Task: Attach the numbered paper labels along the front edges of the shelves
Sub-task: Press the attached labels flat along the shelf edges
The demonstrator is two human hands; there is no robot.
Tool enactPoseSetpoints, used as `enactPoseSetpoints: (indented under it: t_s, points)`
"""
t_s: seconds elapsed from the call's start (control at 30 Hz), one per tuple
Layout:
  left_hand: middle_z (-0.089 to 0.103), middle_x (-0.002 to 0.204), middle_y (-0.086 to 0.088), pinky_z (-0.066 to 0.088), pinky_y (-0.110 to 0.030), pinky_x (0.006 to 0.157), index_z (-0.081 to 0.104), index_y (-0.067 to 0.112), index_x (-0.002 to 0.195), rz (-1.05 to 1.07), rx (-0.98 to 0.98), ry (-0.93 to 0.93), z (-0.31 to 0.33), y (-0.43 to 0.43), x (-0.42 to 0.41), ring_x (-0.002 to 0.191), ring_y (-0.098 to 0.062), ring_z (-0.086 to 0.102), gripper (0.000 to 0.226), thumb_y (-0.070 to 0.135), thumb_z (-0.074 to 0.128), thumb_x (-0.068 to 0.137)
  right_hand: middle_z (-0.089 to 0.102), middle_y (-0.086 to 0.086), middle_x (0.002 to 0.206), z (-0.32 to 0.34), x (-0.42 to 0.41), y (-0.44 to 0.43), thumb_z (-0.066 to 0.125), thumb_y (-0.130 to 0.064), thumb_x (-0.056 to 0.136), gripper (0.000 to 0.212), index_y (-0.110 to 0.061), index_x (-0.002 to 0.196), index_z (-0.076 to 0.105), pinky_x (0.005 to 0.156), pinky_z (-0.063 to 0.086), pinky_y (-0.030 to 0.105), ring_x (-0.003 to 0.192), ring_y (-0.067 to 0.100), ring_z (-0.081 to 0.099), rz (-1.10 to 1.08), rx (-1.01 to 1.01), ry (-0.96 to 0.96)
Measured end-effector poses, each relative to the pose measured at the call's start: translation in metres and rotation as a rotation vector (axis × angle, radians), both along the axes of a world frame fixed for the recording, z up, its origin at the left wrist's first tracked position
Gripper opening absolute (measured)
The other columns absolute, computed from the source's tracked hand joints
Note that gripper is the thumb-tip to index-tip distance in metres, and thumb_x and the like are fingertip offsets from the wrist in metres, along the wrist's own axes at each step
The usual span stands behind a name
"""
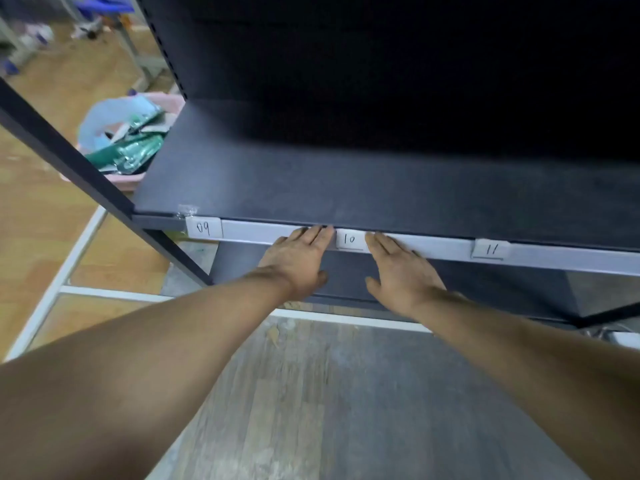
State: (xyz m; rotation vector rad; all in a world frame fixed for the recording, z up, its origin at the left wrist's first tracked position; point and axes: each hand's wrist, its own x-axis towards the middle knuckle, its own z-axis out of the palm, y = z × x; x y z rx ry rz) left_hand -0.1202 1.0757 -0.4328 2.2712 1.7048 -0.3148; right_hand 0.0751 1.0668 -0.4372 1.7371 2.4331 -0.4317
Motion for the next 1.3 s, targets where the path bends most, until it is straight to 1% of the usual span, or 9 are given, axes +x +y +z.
enactPoseSetpoints:
  t_s: [0.07,0.2,0.37,0.53,0.63,0.8,0.97,1.17,1.3]
  points:
    - [0.003,0.163,-0.004,0.018,-0.037,0.117,0.004,0.020,0.154,0.041,-0.049,0.054,0.025,-0.016,-0.012,0.149,-0.022,0.008,0.077,0.044,0.046,0.094,0.007,0.000,0.162,0.018,0.011,-0.019,0.046,-0.039,0.095,0.074,-0.018,0.154,0.008,0.118,0.019,0.035,0.148,0.018,0.010,-0.033,-0.073,-0.053]
    - [-0.005,0.163,-0.003,0.006,-0.037,0.120,0.002,0.020,0.155,0.114,-0.108,0.152,0.093,-0.049,-0.034,0.150,-0.020,-0.005,0.075,0.051,0.036,0.097,-0.002,-0.002,0.163,0.078,0.026,-0.048,0.042,-0.045,0.095,0.073,-0.023,0.154,0.005,0.118,0.014,0.037,0.149,0.017,0.004,-0.152,-0.171,-0.085]
    - [-0.001,0.163,-0.005,0.006,-0.039,0.122,0.007,0.019,0.155,0.183,-0.086,0.112,0.189,-0.106,-0.034,0.150,-0.021,-0.004,0.072,0.055,0.030,0.097,0.006,0.000,0.162,0.176,0.036,-0.106,0.043,-0.046,0.093,0.072,-0.022,0.153,0.011,0.117,0.019,0.039,0.148,0.020,0.010,-0.260,-0.181,-0.018]
    - [-0.001,0.163,-0.005,0.002,-0.038,0.122,0.006,0.017,0.155,0.173,-0.067,0.096,0.270,-0.176,-0.026,0.150,-0.021,-0.005,0.073,0.058,0.025,0.097,0.001,0.002,0.163,0.266,0.043,-0.174,0.041,-0.049,0.093,0.073,-0.022,0.154,0.010,0.118,0.015,0.037,0.149,0.018,0.005,-0.266,-0.129,0.009]
    - [-0.005,0.163,-0.004,0.001,-0.039,0.122,0.002,0.017,0.155,0.141,-0.049,0.122,0.306,-0.209,-0.033,0.150,-0.021,-0.008,0.074,0.058,0.023,0.097,0.000,0.000,0.163,0.301,0.040,-0.211,0.040,-0.051,0.093,0.073,-0.023,0.154,0.010,0.118,0.014,0.038,0.149,0.016,0.004,-0.252,-0.079,-0.001]
    - [-0.004,0.163,-0.006,0.002,-0.039,0.121,0.001,0.015,0.155,0.104,-0.025,0.165,0.343,-0.251,-0.058,0.150,-0.021,-0.006,0.076,0.058,0.024,0.097,0.001,-0.001,0.163,0.343,0.025,-0.260,0.039,-0.052,0.092,0.074,-0.023,0.154,0.010,0.119,0.011,0.038,0.150,0.017,0.001,-0.284,-0.094,-0.032]
    - [-0.002,0.163,-0.007,0.001,-0.039,0.121,0.001,0.013,0.155,0.113,0.120,0.170,0.405,-0.255,-0.080,0.150,-0.022,-0.005,0.076,0.058,0.024,0.097,0.002,0.003,0.163,0.402,0.015,-0.271,0.037,-0.052,0.093,0.072,-0.023,0.154,0.012,0.119,0.012,0.038,0.150,0.020,0.001,-0.283,0.037,-0.036]
    - [-0.005,0.163,-0.008,0.001,-0.040,0.122,-0.001,0.013,0.155,0.109,0.335,0.161,0.505,-0.234,-0.086,0.150,-0.023,-0.007,0.076,0.057,0.023,0.098,0.002,0.005,0.162,0.495,0.015,-0.251,0.037,-0.052,0.094,0.072,-0.021,0.154,0.012,0.120,0.013,0.038,0.149,0.022,0.006,-0.272,0.235,-0.038]
    - [-0.006,0.163,-0.007,0.000,-0.039,0.121,-0.002,0.014,0.155,0.098,0.468,0.165,0.571,-0.219,-0.080,0.150,-0.023,-0.008,0.075,0.057,0.022,0.098,0.001,0.005,0.162,0.554,0.016,-0.233,0.036,-0.051,0.094,0.072,-0.021,0.154,0.010,0.119,0.016,0.038,0.149,0.021,0.003,-0.246,0.386,-0.037]
